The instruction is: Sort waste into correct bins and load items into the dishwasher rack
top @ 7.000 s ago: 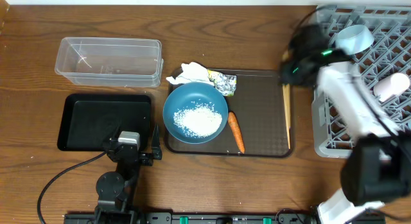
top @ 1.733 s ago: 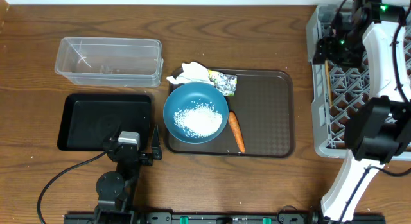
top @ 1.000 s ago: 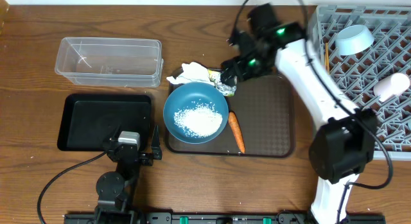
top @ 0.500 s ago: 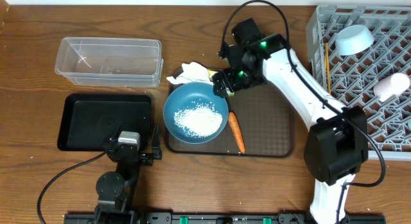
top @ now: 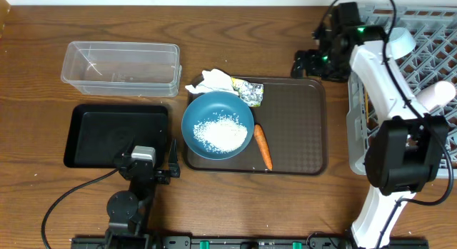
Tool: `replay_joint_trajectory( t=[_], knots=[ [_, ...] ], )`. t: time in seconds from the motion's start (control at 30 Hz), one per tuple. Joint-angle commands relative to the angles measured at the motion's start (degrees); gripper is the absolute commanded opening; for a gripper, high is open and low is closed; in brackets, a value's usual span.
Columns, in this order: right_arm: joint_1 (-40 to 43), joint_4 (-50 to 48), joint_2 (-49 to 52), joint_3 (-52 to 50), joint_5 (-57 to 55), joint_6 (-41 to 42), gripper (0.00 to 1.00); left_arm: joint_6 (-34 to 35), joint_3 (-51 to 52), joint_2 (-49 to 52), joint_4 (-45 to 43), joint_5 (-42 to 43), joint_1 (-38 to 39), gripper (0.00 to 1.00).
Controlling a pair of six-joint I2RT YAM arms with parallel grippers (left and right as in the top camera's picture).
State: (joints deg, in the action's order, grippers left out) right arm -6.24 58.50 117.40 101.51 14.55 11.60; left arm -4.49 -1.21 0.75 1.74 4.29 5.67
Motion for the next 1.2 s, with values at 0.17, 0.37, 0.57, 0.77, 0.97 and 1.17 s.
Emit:
replay_joint_trajectory(
  t=[0.17,0.37,0.57,0.77,0.97,1.17],
  knots=[
    [0.2,-0.9,-0.8,1.3,0.4,4.7,0.99,0.3,1.0,-0.2,1.9,0.6,-0.2,0.98],
    [-0.6,-0.9,-0.8,1.3,0.5,4.7,0.99,0.3,1.0,-0.2,1.9,0.7,-0.2,0.98],
    [-0.7,-0.9,-0.8,1.3,0.5,4.7,0.99,11.4,1.0,-0.2,0.7,15.9,-0.2,0.98],
    [-0.7,-0.9,-0.8,1.3,0.5,4.7,0.99,21.5,1.0,-0.2,0.3,22.3,-0.2,0.98],
    [-0.7,-0.9,-0.8,1.3,0.5,4.7,0.99,22.7,-1.7,0.0,-2.7,25.3,-0.2,0.98],
    [-0.7,-0.9,-0.8,1.3,0.5,4.7,0.99,22.7,-12.4,7.9,7.6,25.3,-0.2,0.98]
  ],
)
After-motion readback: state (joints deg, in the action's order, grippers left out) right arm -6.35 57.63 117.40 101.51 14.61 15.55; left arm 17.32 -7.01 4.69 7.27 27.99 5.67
